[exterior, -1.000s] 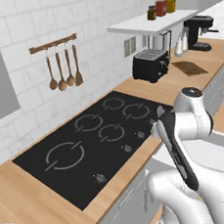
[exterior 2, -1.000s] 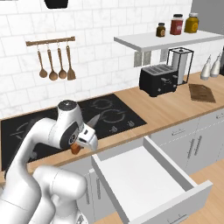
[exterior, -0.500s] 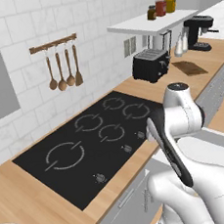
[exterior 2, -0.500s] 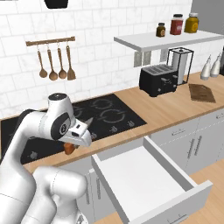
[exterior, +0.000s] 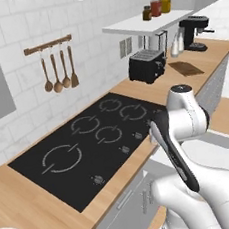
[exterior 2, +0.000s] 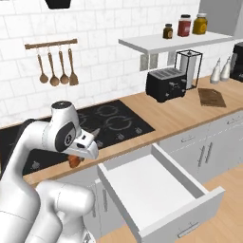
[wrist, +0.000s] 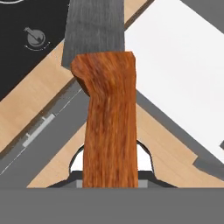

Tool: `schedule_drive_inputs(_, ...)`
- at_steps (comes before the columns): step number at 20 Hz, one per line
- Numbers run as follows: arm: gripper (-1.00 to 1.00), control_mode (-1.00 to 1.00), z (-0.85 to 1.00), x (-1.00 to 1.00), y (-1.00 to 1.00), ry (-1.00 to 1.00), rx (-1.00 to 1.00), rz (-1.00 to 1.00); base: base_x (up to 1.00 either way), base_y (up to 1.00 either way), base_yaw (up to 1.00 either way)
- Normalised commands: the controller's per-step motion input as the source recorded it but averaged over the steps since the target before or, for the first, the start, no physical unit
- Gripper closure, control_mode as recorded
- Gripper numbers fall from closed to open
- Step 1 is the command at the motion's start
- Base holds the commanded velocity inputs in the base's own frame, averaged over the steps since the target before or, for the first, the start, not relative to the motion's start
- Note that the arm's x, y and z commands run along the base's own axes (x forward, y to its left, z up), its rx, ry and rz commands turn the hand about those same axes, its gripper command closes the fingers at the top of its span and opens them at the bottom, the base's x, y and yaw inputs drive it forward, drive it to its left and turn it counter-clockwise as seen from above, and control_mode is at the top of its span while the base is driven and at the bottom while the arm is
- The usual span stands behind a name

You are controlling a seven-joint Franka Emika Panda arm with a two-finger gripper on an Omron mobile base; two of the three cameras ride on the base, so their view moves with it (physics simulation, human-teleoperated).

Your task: Pick up the knife from the drawer and place it on the cutting board. Then place the meat from the plate to the cutting board.

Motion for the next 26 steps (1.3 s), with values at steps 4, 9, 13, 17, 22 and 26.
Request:
schedule_drive_inputs(4, 1.0, 1.0, 0.0, 0.0, 0.0, 0.0, 0.0, 0.0, -0.88, 0.01, -0.52)
schedule_drive_inputs(9, 1.0, 1.0, 0.0, 0.0, 0.0, 0.0, 0.0, 0.0, -0.68, -0.01, -0.66)
schedule_drive_inputs(13, 1.0, 1.0, 0.0, 0.0, 0.0, 0.0, 0.0, 0.0, -0.09, -0.37, -0.74)
schedule_drive_inputs(17, 1.0, 1.0, 0.0, 0.0, 0.0, 0.0, 0.0, 0.0, 0.0, -0.64, -0.75)
schedule_drive_inputs(22, 1.0, 1.0, 0.0, 0.0, 0.0, 0.0, 0.0, 0.0, 0.19, -0.99, -0.54)
schedule_drive_inputs(26, 1.0, 1.0, 0.0, 0.0, 0.0, 0.0, 0.0, 0.0, 0.74, -0.23, -0.13)
